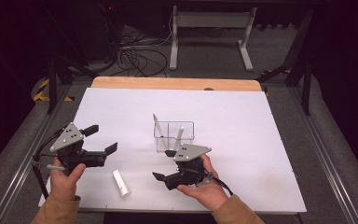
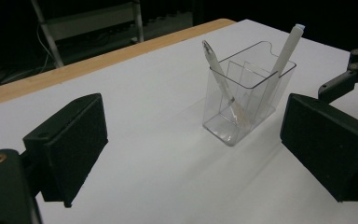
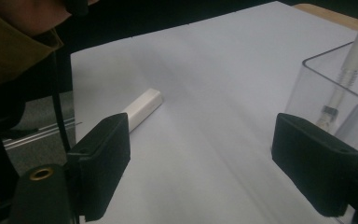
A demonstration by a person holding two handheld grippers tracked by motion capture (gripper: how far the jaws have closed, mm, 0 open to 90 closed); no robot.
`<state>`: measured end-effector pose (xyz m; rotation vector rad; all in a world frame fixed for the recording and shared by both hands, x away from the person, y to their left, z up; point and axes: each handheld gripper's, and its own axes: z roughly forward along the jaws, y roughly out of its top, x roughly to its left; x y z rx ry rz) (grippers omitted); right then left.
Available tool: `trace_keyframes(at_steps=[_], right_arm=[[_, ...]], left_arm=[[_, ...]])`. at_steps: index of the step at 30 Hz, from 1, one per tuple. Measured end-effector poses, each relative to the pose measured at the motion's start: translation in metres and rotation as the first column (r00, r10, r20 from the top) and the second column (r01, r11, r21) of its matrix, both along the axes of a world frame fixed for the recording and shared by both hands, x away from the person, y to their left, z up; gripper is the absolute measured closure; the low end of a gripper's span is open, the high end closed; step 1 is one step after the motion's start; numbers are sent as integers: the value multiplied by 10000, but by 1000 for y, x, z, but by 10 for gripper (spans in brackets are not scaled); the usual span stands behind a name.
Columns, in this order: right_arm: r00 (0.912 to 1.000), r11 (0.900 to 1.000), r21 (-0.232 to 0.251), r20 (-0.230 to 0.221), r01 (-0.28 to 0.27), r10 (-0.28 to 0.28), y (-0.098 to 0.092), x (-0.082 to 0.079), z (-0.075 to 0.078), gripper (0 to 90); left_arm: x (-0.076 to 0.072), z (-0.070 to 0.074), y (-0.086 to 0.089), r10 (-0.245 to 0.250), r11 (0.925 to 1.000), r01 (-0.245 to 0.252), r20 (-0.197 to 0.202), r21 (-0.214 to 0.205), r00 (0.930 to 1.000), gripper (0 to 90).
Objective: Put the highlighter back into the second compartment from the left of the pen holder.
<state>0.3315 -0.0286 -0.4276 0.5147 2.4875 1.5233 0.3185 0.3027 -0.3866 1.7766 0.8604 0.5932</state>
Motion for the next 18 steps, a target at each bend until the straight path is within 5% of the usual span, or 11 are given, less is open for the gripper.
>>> trace_keyframes(at_steps=[6, 18], right_arm=[[9995, 9994, -124, -47, -313, 312, 21, -6, -12, 214], [9967, 9967, 477, -449, -653, 674, 50, -15, -30, 262]], left_arm=[[0, 0, 1, 5, 10000, -5, 23, -1, 10000, 81], [-1, 0, 1, 32, 10000, -32, 12, -34, 10000, 82]])
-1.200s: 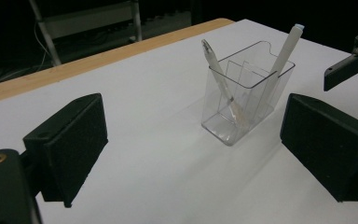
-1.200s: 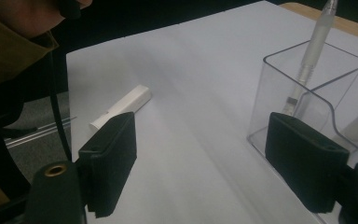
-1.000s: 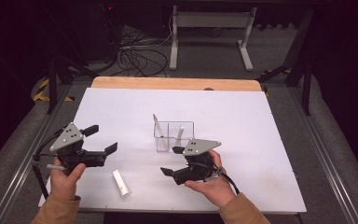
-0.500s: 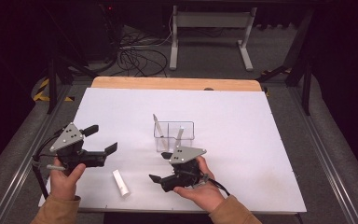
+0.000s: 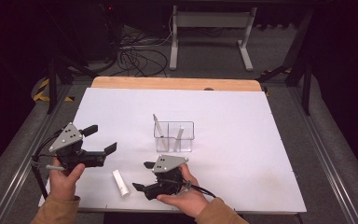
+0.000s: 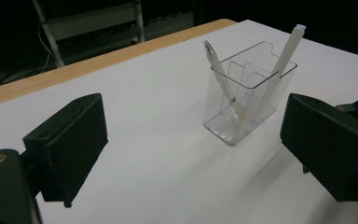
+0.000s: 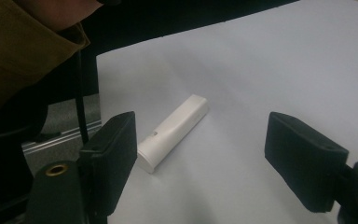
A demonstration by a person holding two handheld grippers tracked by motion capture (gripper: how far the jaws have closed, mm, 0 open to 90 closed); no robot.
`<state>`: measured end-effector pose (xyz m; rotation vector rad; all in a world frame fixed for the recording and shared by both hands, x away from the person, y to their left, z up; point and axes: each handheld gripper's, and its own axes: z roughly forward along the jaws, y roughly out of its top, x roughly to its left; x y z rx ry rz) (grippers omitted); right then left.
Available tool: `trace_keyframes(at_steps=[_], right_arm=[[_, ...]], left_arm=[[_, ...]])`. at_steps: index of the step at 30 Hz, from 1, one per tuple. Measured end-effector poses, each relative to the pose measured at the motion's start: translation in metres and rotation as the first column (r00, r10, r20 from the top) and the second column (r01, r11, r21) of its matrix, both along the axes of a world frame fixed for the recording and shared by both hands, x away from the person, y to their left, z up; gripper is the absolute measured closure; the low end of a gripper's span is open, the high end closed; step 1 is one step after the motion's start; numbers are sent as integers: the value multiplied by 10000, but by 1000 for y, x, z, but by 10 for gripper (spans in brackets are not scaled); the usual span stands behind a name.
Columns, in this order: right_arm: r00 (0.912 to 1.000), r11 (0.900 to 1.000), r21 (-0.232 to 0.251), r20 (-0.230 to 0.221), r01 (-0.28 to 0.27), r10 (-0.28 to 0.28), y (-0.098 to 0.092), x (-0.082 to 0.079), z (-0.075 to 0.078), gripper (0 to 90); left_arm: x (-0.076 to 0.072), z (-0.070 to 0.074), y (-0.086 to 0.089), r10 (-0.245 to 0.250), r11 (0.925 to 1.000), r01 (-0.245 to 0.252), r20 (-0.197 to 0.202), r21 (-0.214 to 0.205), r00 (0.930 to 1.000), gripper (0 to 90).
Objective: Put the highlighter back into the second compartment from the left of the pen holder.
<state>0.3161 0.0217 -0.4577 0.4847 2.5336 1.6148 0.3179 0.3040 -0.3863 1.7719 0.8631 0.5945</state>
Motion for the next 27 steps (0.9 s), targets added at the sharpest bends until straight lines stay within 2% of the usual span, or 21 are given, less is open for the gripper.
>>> trace_keyframes(at_steps=[4, 9, 14, 24, 27], right_arm=[[9999, 9999, -121, -172, 9, -11, 5, -2, -4, 258], [9994, 9997, -222, -352, 47, -55, 10, -3, -8, 205], [9994, 9992, -402, -341, -55, 41, 14, -6, -12, 201], [9994, 9989, -456, -344, 92, -108, 20, -10, -16, 197], [9983, 9990, -399, -534, 212, -233, 24, -12, -18, 197]], left_arm=[[0, 0, 0, -2, 10000, 2, -22, 35, 10000, 82], [0, 0, 0, -19, 10000, 19, -11, 50, 10000, 82], [0, 0, 0, 13, 10000, -13, -14, 31, 10000, 82], [0, -1, 0, 26, 10000, -26, -44, 20, 10000, 82], [0, -1, 0, 28, 10000, -28, -49, 38, 10000, 82]])
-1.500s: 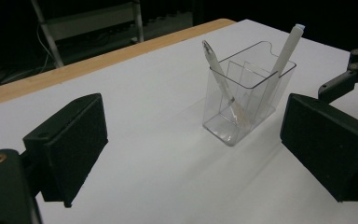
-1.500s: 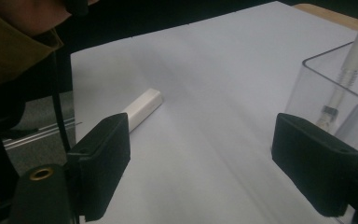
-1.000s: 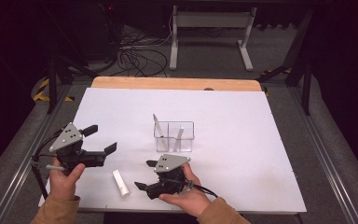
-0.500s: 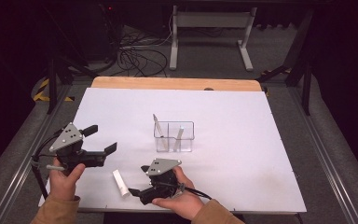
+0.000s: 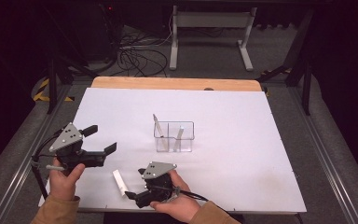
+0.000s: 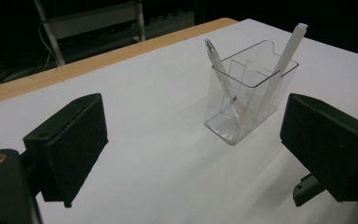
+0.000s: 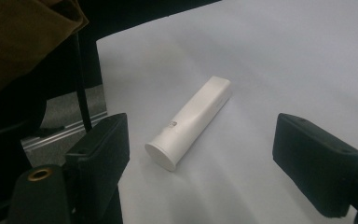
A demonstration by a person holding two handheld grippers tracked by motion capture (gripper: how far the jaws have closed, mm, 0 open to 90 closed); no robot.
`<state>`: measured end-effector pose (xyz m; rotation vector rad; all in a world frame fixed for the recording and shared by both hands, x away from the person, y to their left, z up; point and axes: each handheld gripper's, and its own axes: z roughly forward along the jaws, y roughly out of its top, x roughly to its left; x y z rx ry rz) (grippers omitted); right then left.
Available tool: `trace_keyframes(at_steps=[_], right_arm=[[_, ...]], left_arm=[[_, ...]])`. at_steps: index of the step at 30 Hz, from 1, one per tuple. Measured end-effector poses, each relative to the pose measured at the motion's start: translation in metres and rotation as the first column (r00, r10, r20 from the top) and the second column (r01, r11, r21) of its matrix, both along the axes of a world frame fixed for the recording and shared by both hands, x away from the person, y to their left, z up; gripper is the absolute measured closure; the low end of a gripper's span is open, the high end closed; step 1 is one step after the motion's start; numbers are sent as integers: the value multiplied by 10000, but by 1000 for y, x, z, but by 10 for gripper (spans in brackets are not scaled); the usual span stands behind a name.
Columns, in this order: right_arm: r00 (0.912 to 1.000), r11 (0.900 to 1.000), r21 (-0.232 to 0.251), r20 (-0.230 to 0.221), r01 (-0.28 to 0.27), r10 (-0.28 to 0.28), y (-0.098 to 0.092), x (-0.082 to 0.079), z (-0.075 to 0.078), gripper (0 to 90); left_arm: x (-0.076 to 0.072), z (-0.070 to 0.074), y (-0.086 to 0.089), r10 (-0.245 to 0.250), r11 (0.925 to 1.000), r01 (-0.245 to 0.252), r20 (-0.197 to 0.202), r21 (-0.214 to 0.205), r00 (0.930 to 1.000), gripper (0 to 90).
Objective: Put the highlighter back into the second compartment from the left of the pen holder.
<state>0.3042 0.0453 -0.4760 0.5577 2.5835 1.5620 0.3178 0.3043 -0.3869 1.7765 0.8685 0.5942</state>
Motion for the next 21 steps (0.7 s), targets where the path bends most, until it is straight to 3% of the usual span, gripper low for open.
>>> trace_keyframes(at_steps=[14, 21], right_arm=[[9987, 9999, -149, -508, 33, -40, 16, -10, -8, 268], [9986, 9994, -249, -459, 257, -268, 22, -13, -13, 309]], left_arm=[[0, -1, 0, 34, 10000, -34, 4, 18, 10000, 82], [0, -1, 0, 19, 10000, -19, -8, 24, 10000, 82]])
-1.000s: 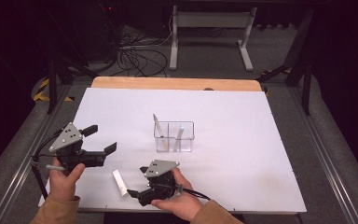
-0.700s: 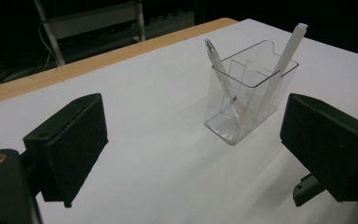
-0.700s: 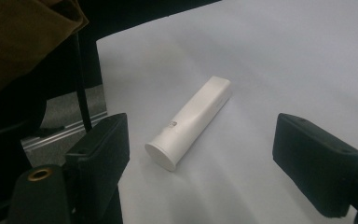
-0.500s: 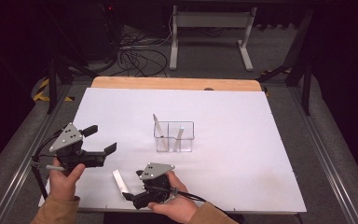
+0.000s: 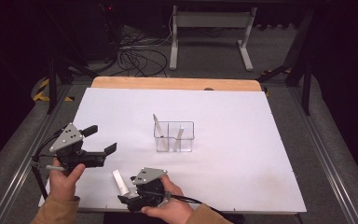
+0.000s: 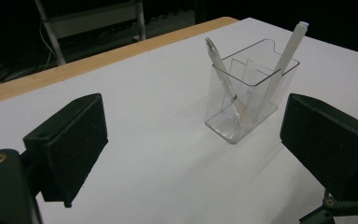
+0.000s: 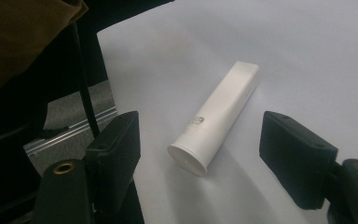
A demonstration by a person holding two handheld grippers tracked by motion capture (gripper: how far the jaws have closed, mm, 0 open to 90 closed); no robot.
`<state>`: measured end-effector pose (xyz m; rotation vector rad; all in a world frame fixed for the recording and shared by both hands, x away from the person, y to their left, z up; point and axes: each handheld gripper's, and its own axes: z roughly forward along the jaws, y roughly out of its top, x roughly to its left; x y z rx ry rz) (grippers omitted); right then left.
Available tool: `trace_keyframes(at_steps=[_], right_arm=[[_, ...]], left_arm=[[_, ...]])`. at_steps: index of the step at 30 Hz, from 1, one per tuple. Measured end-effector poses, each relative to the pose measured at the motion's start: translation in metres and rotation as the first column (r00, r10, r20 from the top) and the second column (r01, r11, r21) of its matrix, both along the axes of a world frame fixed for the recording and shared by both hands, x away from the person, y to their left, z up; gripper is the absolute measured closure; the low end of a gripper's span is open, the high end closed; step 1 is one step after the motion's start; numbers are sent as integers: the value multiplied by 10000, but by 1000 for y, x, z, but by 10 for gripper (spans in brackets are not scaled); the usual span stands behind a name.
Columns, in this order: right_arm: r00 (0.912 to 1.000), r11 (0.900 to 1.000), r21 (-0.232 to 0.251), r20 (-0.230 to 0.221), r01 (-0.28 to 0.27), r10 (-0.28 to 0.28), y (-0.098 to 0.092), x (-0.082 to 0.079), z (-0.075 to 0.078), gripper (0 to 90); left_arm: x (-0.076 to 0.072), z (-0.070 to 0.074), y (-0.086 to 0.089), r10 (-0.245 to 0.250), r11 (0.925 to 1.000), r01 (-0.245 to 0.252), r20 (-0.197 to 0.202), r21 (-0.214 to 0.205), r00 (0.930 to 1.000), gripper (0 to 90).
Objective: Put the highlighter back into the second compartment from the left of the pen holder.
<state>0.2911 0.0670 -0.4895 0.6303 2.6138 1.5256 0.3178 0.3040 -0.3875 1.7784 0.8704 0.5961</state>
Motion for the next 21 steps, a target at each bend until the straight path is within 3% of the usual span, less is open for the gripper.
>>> trace_keyframes(at_steps=[21], right_arm=[[9983, 9973, -477, 205, 558, -549, 16, -6, -14, 420]], left_arm=[[1, -2, -2, -19, 10000, 19, -34, 85, 10000, 82]])
